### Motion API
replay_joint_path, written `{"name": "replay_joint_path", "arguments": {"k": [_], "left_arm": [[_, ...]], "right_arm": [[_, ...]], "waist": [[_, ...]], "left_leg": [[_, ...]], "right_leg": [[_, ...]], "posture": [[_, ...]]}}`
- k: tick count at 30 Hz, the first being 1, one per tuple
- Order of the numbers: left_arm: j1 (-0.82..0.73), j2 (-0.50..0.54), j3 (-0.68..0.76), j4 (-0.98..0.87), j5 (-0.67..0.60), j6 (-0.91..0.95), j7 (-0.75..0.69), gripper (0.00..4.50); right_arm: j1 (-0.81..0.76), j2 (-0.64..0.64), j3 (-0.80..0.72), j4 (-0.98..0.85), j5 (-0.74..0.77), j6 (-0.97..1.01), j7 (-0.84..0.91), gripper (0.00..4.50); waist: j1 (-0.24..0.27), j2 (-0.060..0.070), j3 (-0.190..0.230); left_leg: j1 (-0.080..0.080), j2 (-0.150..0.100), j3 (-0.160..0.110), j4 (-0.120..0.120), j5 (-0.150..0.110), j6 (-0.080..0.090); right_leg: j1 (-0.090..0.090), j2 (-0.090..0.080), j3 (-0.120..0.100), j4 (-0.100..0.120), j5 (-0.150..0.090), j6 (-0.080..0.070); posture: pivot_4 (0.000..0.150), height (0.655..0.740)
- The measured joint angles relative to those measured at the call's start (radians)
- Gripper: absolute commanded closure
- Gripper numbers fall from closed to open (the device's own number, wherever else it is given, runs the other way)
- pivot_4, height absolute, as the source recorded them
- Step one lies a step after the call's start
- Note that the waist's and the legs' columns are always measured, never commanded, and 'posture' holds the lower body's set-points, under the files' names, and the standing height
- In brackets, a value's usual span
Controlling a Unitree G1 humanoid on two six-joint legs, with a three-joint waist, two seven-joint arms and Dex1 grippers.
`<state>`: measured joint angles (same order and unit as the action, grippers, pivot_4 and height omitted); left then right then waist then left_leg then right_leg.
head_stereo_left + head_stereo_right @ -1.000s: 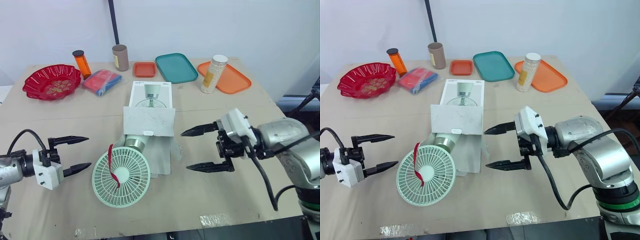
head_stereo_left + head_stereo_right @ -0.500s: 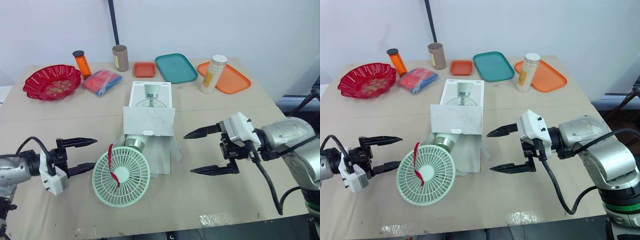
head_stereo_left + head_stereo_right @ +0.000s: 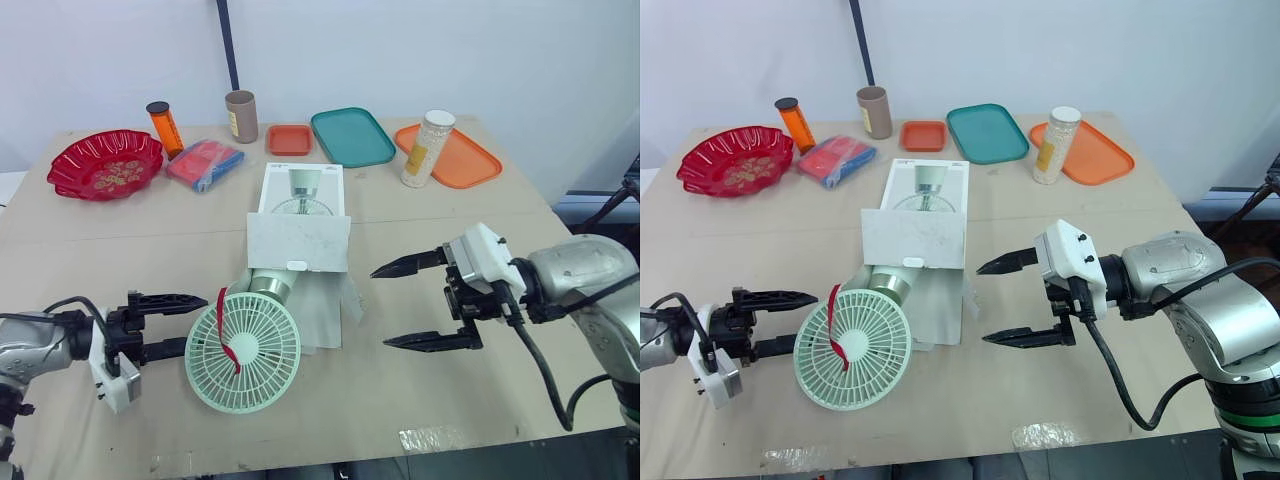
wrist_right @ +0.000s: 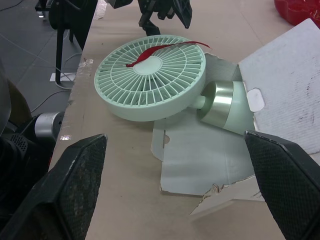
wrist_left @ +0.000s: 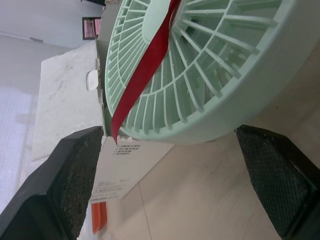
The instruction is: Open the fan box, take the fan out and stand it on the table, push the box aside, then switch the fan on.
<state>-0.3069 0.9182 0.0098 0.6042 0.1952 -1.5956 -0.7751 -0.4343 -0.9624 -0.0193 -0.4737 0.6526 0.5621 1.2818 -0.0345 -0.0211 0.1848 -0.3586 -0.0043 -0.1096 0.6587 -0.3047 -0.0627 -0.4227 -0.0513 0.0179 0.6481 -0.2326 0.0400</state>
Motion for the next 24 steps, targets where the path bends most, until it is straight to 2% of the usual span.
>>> {"name": "replay_joint_path", "arguments": {"k": [13,14,18,23,24], "left_arm": [[-0.053,-0.046,0.028,-0.117,0.338,-0.002,0.282,0.00],[-0.051,-0.043,0.027,-0.137,0.410,-0.002,0.349,0.00],[-0.049,-0.031,0.026,-0.160,0.513,-0.003,0.459,0.00],[-0.058,-0.030,0.026,-0.162,0.706,-0.011,0.645,0.00],[-0.063,-0.031,0.026,-0.162,0.744,-0.012,0.682,0.41]], "right_arm": [[-0.010,-0.006,-0.001,-0.003,0.012,0.039,-0.031,0.02],[-0.009,-0.006,-0.001,-0.003,0.013,0.043,-0.034,0.02],[-0.009,-0.006,-0.001,-0.003,0.013,0.045,-0.036,0.02],[-0.009,-0.006,-0.001,-0.003,0.013,0.045,-0.040,0.02],[-0.009,-0.006,-0.001,-0.003,0.013,0.045,-0.040,0.00]], "waist": [[0.000,-0.001,-0.001],[0.000,-0.001,-0.001],[0.000,-0.001,-0.001],[0.000,-0.001,-0.001],[0.000,-0.001,-0.001]], "left_leg": [[0.000,0.000,0.000,0.002,0.000,0.000],[0.000,0.000,0.000,0.002,0.000,0.000],[0.000,0.000,0.000,0.002,0.000,0.000],[0.000,0.000,0.000,0.003,0.000,0.000],[0.000,-0.001,0.000,0.003,0.000,0.000]], "right_leg": [[0.000,0.000,0.000,0.001,0.000,0.000],[0.000,0.000,0.000,0.001,0.000,0.001],[0.000,0.000,0.000,0.001,0.000,0.001],[0.001,0.000,0.000,0.001,0.001,0.001],[0.001,0.000,0.000,0.002,0.001,0.001]], "posture": [[0.150,0.7400],[0.150,0.7400],[0.150,0.7400],[0.150,0.7400],[0.150,0.7400]]}}
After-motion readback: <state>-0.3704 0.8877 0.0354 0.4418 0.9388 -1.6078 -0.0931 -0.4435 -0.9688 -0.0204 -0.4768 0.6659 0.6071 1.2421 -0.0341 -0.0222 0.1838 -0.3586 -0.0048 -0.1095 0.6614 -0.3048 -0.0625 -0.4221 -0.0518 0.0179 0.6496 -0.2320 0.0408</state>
